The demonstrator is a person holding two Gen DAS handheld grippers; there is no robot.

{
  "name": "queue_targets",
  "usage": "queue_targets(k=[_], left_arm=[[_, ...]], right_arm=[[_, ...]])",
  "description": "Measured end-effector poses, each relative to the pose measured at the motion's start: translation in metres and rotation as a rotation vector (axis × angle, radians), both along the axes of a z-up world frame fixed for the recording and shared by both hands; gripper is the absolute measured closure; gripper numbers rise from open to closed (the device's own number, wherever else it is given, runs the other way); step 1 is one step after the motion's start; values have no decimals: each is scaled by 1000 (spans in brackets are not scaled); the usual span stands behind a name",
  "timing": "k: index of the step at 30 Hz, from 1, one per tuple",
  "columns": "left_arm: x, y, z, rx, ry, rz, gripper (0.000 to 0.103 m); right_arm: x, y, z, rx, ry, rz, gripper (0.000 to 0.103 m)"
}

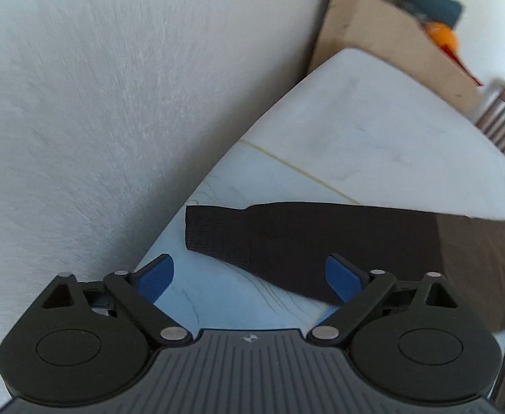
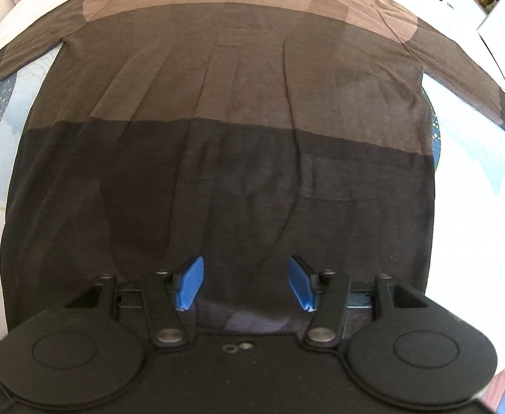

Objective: Fold clothes
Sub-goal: 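Grasp the other dark sleeve cuff with the left tool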

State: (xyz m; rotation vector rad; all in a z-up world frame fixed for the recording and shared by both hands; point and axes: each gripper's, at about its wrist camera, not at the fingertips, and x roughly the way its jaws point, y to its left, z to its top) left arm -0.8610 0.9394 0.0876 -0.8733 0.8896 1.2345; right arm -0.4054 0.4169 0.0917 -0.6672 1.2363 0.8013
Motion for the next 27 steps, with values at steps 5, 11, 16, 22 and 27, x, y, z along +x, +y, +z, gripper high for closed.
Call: queue_targets(k=[5,11,16,22,27], left_arm=[[12,11,-20,-44,30,-5,25],[15,18,-31,-77,24,8,56],[19,20,-28,-72,-19,-11,98],[35,8,-14,-6,-40,-85,101],[66,-13,7,34,-68,-178,101]], right_arm=[[-2,5,2,-11,-13,-14,0],[-3,9,1,-23,-22,-22,0],[-1,9,1,-26,-31,-25,0],[2,4,2,-20,-38,-32,0],[8,-4,-2,-6,-31,-37,0]])
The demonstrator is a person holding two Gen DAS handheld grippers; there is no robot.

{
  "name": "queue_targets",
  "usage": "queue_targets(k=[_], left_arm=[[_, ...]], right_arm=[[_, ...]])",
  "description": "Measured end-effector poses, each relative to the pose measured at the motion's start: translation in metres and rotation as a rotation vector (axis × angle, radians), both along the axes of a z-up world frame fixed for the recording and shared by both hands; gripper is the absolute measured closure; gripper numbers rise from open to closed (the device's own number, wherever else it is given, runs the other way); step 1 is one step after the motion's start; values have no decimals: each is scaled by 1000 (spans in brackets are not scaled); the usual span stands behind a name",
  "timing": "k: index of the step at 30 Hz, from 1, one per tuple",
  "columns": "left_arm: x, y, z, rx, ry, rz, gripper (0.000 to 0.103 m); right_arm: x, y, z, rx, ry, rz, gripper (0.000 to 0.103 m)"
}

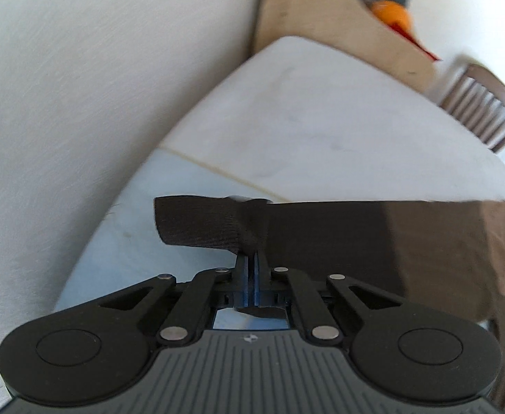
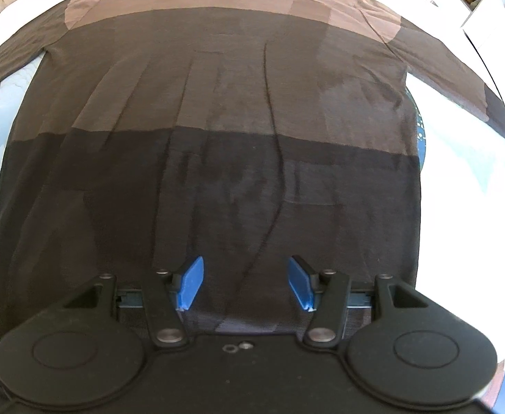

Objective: Fold clothes
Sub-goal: 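Grasp the other dark sleeve cuff with the left tool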

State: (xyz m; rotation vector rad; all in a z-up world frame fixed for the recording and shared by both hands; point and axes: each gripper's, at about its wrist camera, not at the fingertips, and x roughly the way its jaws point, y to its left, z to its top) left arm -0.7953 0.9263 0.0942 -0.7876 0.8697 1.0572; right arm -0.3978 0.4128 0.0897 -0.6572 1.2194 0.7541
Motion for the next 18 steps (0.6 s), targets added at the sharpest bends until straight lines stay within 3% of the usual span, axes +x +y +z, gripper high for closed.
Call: queue_targets(k=[7,12,18], left_arm=[[68,-42,34,76,28,-137,101],[129,-82,59,129,39,-211,101],[211,-129,84,173,2,-313,102]], right_arm=[[17,-7,-11,8,5,88,0],[39,-6,-22,12,7,214,0],[63,-1,-30,54,40,349,0]])
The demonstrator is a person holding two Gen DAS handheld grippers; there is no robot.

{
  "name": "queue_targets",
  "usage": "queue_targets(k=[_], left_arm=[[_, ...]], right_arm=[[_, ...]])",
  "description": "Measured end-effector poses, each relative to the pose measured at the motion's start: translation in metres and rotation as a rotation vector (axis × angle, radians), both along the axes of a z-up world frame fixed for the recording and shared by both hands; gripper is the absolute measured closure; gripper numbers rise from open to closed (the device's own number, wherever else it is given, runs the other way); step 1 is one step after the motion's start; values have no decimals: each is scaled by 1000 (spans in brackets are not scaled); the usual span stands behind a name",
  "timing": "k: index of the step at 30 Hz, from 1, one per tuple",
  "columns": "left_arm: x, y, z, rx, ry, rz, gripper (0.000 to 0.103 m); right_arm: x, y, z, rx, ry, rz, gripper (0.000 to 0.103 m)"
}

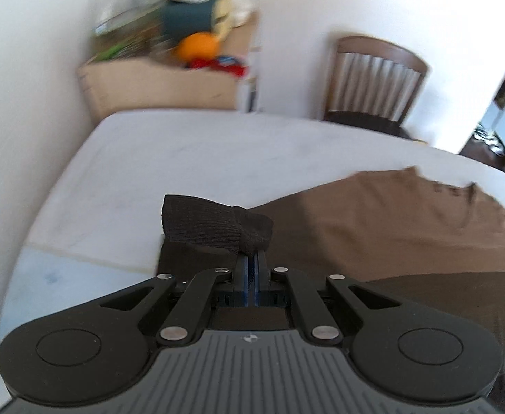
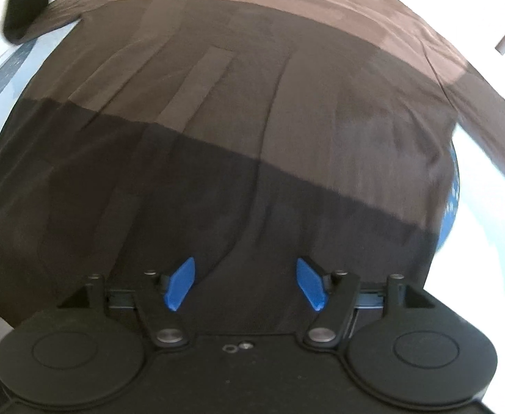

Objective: Fold clothes
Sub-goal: 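Grasp the other dark sleeve cuff with the left tool, then lay the dark sleeve across the sweater body with the left tool, then open it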

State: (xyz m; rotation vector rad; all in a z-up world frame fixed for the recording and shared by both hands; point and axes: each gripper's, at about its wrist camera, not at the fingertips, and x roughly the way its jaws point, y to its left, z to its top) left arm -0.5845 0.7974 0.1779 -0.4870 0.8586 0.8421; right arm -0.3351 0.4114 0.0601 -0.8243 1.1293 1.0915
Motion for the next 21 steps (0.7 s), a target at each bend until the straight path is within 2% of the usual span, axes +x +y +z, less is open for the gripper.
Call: queue_targets(k=[6,11,16,21], left_arm=[[88,-59,-5,-41,-68,-149,101],[146,-126,-34,-116,-76,-297,101],[172,-174,-76,-191,-22,-400,101],[169,-177,-98,-241,-10,-435,101]], right_arm=[[6,-3,0,25,22,137,0],[17,-6,3,59,73,146,0],[35,-7,6,84,103,103,0],[46,3,13,105,78,100,0]])
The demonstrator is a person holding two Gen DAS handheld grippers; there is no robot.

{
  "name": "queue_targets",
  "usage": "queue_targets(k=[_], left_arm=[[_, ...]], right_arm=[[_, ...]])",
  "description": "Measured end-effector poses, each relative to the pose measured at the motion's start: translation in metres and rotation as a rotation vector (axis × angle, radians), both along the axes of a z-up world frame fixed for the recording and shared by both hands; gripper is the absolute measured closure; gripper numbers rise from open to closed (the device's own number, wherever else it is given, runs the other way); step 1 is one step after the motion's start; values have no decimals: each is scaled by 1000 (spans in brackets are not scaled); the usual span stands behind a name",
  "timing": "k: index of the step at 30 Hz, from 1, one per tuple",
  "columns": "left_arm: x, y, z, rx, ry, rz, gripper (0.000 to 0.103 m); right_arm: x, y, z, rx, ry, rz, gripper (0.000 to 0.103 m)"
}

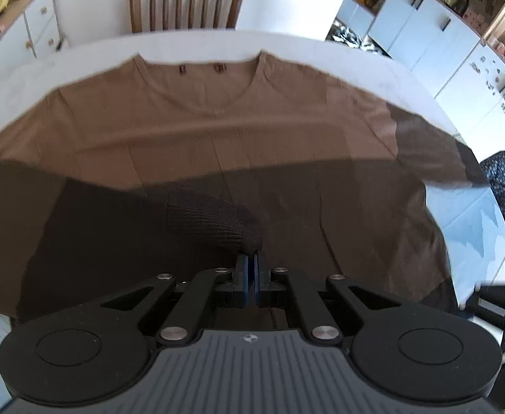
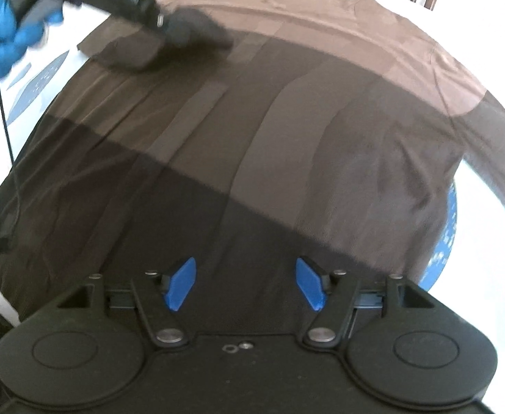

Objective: Fold clothes
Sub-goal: 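Lay the dark sleeve across the sweater body with the left tool, then open it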

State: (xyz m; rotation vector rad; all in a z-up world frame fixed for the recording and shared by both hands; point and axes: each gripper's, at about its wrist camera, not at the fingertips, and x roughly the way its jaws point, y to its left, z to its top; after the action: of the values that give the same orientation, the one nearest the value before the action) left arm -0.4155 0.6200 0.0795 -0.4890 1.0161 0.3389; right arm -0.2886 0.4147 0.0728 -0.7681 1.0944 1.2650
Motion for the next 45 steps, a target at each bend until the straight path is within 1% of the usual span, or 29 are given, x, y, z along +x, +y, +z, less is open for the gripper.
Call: queue_targets(k=[2,3,4,5,6,7,8,10,11,13,16,19,22,26,28,31,33,34,36,39,45], left_arm=[[-4,3,-5,-24,-1,-14,99],[-6,5,-7,-36,-2,-22,94],[-10,5,-8,-44,-7,-33,83],[-15,4,-8,-50,-17,-54,75],[-20,2,-8,-58,-30,-79,49],[-24,-1,-7,-65,-43,-103,30],[-30,-3,-7,-78,-58,-127,29],[-44,-6,-6,-88,-59,-147,29],[-50,-6,-6,-81,-55,-147,29],[-66,-3,-7,-45,-42,-135,29],[-89,8,-11,-24,-16,-106,29],[-107,17,-17,-26,3,-82,29],[-117,20,-24,-27,19,-71,29],[-121,21,-33,-42,28,-66,29],[-124,21,-37,-46,26,-61,28],[-128,24,-39,-59,6,-49,28],[-132,25,-39,-70,-8,-36,28],[-134,24,-38,-71,-13,-33,28],[-135,23,-38,-70,-21,-29,28],[-136,22,-38,-69,-27,-26,28],[-136,23,-38,-71,-25,-24,27]], right_arm=[[3,8,5,16,-15,4,0],[4,13,7,27,-22,6,0],[4,19,10,37,-28,8,0],[5,26,13,48,-34,11,0],[5,32,16,58,-41,14,0],[4,38,19,66,-53,21,0],[3,44,23,76,-69,29,0],[4,58,29,93,-84,37,0],[4,67,32,102,-83,36,0],[3,86,39,126,-85,33,0],[-13,123,41,152,-107,80,0],[-32,159,30,138,-123,117,0],[-43,181,16,111,-123,126,0],[-50,193,-3,53,-133,127,0],[-51,196,-10,18,-139,108,0],[-44,192,-6,32,-129,60,0],[-36,180,5,75,-112,10,0],[-30,172,11,102,-90,-33,0],[-14,146,17,144,-12,-165,0],[2,107,7,117,45,-322,0],[-6,68,15,84,-102,-168,0]])
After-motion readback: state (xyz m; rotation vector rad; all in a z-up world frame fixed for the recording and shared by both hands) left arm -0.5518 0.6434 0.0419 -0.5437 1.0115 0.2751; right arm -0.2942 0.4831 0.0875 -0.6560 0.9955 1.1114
